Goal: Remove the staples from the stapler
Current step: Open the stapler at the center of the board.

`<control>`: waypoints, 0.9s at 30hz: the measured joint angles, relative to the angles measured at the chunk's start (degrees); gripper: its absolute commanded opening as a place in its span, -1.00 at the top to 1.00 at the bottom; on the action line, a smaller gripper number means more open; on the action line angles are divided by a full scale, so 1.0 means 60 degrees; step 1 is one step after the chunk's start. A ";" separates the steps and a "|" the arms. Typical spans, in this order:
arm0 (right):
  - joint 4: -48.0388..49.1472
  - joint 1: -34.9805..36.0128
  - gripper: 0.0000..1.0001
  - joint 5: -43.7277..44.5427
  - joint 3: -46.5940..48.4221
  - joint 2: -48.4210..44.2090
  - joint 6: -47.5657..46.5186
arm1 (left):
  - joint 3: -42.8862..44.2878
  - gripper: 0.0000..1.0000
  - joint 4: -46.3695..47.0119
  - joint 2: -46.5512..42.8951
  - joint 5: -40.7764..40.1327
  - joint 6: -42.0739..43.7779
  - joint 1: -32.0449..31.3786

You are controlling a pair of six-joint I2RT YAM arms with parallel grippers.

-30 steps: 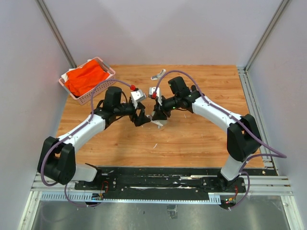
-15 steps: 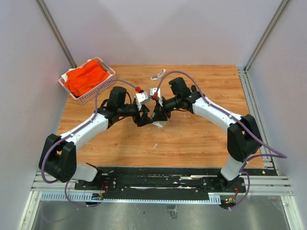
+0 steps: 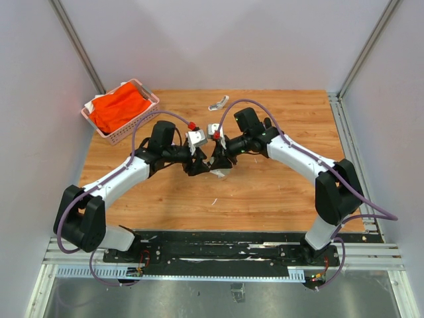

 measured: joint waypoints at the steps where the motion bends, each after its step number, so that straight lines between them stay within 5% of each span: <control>1: 0.0000 0.0000 0.78 -0.0015 0.0000 0.0000 -0.0036 | 0.0000 -0.13 -0.0007 -0.0004 0.0018 -0.0025 -0.0004; 14: 0.0000 0.0000 0.78 -0.0051 0.0004 0.0011 -0.0204 | -0.0007 0.20 0.0011 -0.0004 0.0087 -0.0408 -0.0029; 20: -0.0011 0.0004 0.77 0.0000 0.0044 0.0127 -0.0226 | -0.0066 0.76 0.0036 -0.0011 -0.0044 -0.0492 -0.0080; 27: -0.0007 0.0011 0.74 0.0011 0.0055 0.0171 -0.0226 | -0.0237 1.00 0.0244 -0.0124 -0.0273 -0.0619 -0.0135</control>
